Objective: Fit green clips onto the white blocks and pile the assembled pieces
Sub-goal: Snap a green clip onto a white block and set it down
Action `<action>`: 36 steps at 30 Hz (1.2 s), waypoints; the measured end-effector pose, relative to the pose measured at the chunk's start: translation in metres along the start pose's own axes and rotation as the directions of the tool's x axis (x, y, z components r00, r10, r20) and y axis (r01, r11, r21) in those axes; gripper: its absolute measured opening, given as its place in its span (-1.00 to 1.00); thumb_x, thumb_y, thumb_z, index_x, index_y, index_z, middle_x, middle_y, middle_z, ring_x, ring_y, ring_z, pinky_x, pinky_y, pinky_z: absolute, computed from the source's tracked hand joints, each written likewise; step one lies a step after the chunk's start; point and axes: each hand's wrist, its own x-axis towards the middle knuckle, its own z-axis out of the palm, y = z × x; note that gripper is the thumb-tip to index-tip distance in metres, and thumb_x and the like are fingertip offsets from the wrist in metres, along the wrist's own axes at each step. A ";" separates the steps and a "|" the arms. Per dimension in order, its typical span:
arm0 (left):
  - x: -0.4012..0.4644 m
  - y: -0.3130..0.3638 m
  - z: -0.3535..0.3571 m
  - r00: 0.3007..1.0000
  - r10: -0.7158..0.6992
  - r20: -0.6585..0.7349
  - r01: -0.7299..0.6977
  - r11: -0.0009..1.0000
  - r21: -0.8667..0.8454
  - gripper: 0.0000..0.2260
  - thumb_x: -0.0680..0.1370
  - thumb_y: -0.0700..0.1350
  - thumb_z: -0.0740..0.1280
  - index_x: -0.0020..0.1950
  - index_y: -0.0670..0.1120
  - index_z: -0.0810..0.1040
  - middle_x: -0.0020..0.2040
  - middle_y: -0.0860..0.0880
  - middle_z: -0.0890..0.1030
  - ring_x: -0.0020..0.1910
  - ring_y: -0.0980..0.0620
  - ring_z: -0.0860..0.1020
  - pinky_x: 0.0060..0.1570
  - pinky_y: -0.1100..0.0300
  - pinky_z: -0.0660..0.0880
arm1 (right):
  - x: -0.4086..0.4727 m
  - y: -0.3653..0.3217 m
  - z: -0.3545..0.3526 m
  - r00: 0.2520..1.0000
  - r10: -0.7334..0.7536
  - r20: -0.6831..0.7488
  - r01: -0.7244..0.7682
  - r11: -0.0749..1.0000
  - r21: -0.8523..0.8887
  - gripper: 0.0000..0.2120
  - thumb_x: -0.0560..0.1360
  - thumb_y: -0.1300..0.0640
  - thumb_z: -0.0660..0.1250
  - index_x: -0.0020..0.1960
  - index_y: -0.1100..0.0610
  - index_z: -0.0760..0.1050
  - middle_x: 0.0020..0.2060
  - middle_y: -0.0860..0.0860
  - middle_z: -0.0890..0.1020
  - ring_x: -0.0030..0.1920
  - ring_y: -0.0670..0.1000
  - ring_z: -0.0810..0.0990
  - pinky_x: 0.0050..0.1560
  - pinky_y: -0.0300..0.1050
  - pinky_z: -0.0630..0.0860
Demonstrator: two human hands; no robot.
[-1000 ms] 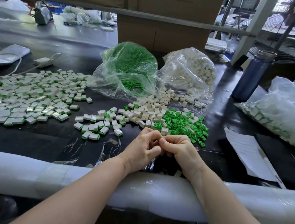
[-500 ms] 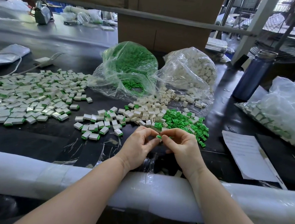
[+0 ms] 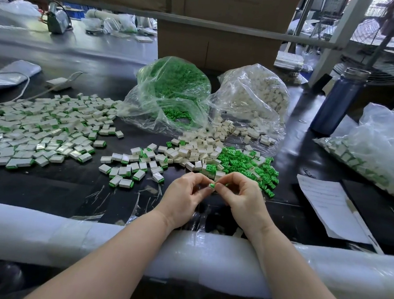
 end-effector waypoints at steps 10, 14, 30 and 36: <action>0.000 -0.004 -0.005 0.946 -0.079 -0.313 0.118 0.987 0.108 -0.83 0.51 -0.25 0.32 0.04 -0.07 0.61 -0.10 0.00 0.55 -0.15 0.09 0.53 -0.02 0.23 0.54 | 0.005 0.012 -0.006 0.960 0.033 -0.279 -0.091 0.976 -0.198 -0.87 0.44 0.21 0.41 -0.25 0.06 0.53 -0.31 -0.01 0.59 -0.26 0.01 0.53 -0.18 -0.16 0.48; 0.003 -0.008 -0.004 0.920 -0.039 -0.390 0.128 0.970 0.205 -0.84 0.51 -0.27 0.33 0.05 -0.12 0.61 0.00 0.02 0.44 -0.11 0.15 0.42 0.00 0.49 0.33 | 0.005 0.013 -0.005 0.958 0.030 -0.286 -0.114 0.953 -0.281 -0.89 0.45 0.19 0.39 -0.23 0.06 0.53 -0.25 0.03 0.60 -0.24 0.01 0.53 -0.17 -0.14 0.45; 0.000 -0.007 0.005 0.985 0.120 -0.120 -0.015 0.766 0.642 -0.70 0.55 -0.20 0.20 0.28 -0.05 0.47 0.19 0.00 0.37 0.21 0.00 0.28 0.26 0.19 0.20 | 0.004 0.011 -0.002 0.975 0.026 -0.222 -0.128 0.881 -0.456 -0.85 0.48 0.31 0.30 -0.09 0.14 0.61 -0.02 0.06 0.59 0.21 0.07 0.44 -0.01 -0.37 0.19; 0.003 -0.011 0.011 0.985 0.101 0.141 -0.169 0.745 0.646 -0.56 0.61 -0.16 0.08 0.48 0.08 0.19 0.46 0.09 0.22 0.40 0.05 0.16 0.35 0.17 0.10 | 0.003 0.010 -0.001 0.989 -0.020 -0.147 -0.067 0.823 -0.563 -0.76 0.49 0.28 0.28 0.06 0.07 0.63 -0.07 -0.02 0.50 0.12 0.04 0.43 0.09 -0.29 0.21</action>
